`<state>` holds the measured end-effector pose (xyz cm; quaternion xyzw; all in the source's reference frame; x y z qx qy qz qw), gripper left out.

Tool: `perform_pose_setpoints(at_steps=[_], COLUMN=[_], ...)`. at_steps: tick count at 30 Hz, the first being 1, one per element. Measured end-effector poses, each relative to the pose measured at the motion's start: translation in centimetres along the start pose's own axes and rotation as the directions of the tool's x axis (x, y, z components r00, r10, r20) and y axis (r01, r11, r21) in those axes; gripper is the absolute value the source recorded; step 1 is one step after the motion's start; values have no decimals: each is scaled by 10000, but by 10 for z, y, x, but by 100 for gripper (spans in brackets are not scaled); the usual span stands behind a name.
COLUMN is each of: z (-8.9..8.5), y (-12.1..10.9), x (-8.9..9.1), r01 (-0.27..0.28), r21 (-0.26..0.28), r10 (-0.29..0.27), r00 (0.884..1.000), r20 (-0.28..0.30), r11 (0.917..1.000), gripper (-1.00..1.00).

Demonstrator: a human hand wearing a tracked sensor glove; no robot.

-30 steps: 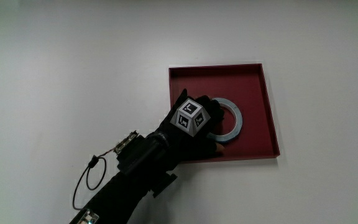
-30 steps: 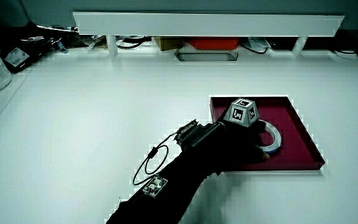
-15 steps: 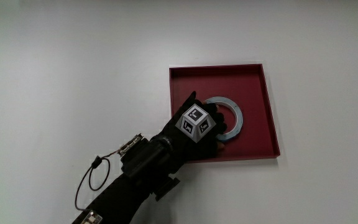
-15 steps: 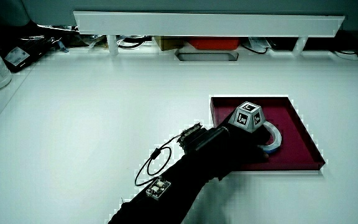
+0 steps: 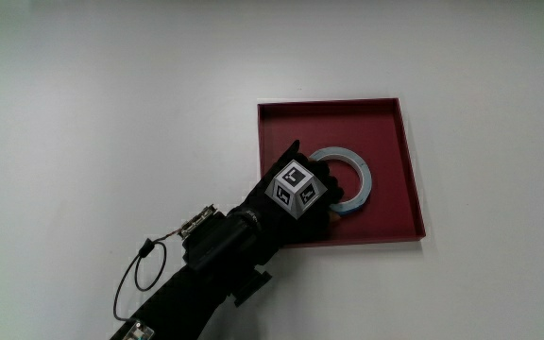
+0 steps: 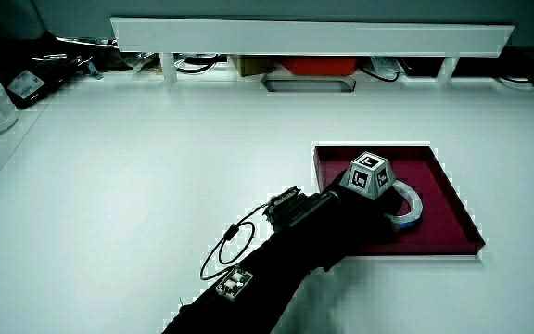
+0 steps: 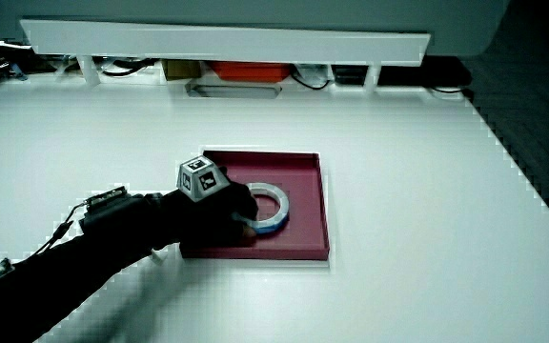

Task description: Pick blue tape

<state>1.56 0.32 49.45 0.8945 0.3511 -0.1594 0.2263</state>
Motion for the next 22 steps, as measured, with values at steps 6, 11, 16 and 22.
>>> perform_pose_setpoints(at_steps=[6,11,16,22], z=[17,36,49,73], y=[-13,-31,-52,-84], x=[3,7,6,0], r01=[164,246,489,433], r21=[191,528,833,1490], r10=[-163,-238,-445,-294], r00=[9999,9996,9976,9951], r20=[-36,-160,-533,-945], r11=[9997,9983,9953,9879], gripper=[100,100,100,100])
